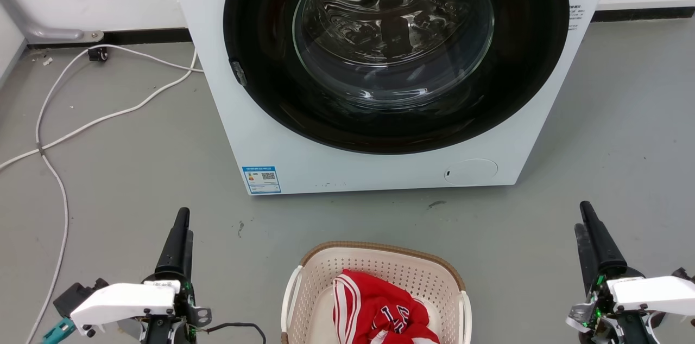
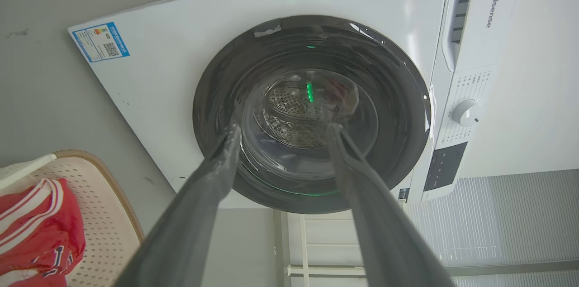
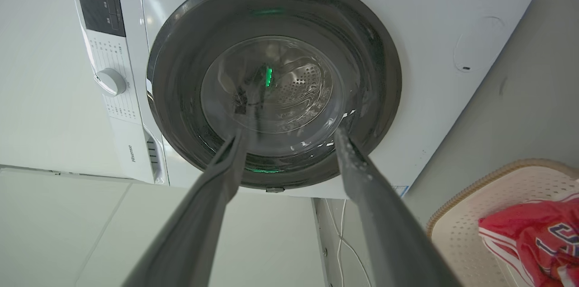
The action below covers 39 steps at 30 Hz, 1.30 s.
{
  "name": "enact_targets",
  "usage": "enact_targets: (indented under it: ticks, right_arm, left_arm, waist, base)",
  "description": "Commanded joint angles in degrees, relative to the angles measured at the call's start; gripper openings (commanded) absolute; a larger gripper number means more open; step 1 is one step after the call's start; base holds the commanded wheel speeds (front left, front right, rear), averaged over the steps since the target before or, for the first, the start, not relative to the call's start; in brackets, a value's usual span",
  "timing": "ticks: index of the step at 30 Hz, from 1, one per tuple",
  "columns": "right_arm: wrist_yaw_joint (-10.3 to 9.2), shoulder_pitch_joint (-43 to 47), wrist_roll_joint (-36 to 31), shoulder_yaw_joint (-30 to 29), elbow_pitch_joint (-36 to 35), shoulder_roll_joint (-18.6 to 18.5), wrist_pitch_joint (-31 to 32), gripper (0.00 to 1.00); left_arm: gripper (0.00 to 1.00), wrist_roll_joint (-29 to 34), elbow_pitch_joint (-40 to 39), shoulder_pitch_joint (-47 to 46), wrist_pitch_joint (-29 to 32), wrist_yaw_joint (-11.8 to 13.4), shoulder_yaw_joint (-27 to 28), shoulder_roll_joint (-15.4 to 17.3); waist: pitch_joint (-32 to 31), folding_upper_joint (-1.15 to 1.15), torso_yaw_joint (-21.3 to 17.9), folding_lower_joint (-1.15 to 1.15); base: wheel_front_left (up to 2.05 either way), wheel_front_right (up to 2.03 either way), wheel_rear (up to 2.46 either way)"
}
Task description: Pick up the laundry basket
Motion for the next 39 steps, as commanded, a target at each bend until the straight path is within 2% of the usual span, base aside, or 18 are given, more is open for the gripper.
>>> enact_targets:
  ticks: [1,7,8,11,12,39]
  right_arm:
    - [0.00,-0.4,-4.0,0.2,-2.2,-0.2,-0.9,1.00]
    - [0.00,0.3,-12.6,1.2,-4.8,-0.2,-2.5,1.00]
    - [0.00,0.9,-20.4,2.4,-6.6,-0.2,-3.7,1.00]
    - [0.00,1.3,-25.1,3.2,-7.4,-0.2,-4.3,1.00]
    - [0.00,1.7,-29.2,3.6,-8.1,-0.2,-5.0,1.00]
    - [0.00,4.1,-55.1,5.4,-11.3,-0.2,-10.0,1.00]
  left_arm:
    - [1.00,3.5,-2.2,-0.3,-0.9,0.4,0.1,0.2]
    - [1.00,10.9,-4.3,0.3,-2.4,2.0,-0.8,0.2]
    - [1.00,17.0,-5.5,1.0,-3.6,3.1,-1.8,0.2]
    - [1.00,20.5,-6.1,1.3,-4.3,3.7,-2.3,0.2]
    - [1.00,23.7,-6.8,1.6,-4.9,4.2,-2.6,0.2]
    - [1.00,46.5,-10.2,4.0,-9.9,5.5,-5.5,0.3]
  waist:
    - [0.0,0.00,0.0,0.00]
    - [0.1,0.00,0.0,0.00]
    - [0.2,0.00,0.0,0.00]
    - [0.2,0.00,-0.1,0.00]
    - [0.2,0.00,0.0,0.00]
    - [0.2,0.00,0.0,0.00]
  base:
    - [0.00,0.00,0.00]
    - [0.00,0.00,0.00]
    - [0.00,0.00,0.00]
    - [0.00,0.00,0.00]
    - [0.00,0.00,0.00]
    - [0.00,0.00,0.00]
